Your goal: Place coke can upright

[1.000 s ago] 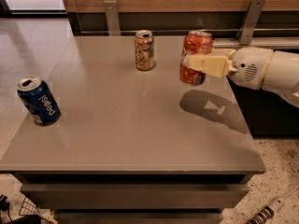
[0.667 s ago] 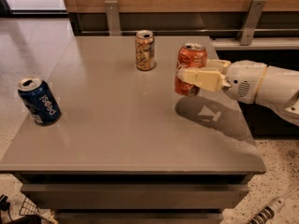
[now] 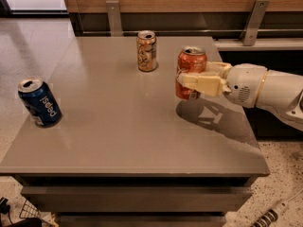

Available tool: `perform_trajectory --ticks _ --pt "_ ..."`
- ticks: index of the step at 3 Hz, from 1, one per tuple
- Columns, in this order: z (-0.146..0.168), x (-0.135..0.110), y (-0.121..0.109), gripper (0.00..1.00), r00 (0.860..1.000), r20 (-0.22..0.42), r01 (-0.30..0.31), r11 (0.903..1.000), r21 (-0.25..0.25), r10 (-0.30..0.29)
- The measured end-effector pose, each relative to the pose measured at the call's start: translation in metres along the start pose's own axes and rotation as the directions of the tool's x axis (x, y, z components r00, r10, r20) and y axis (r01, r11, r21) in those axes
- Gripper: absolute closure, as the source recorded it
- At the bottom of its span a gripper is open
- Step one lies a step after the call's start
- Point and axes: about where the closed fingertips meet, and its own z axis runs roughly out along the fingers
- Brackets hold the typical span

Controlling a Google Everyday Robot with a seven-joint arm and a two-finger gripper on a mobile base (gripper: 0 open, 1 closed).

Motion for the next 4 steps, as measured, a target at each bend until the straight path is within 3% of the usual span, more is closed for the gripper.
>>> perform_trajectory --ticks 1,2,4 --pt "0.001 0.011 0.006 1.0 0.995 0.022 0.102 0.9938 -0.044 -0.101" --pt "0.001 0.019 0.01 1.0 0.985 0.041 0.169 0.9831 -0.07 -0.167" --pt "0.003 0.039 0.025 1.0 0.979 0.045 0.2 0.9749 -0.097 -0.197"
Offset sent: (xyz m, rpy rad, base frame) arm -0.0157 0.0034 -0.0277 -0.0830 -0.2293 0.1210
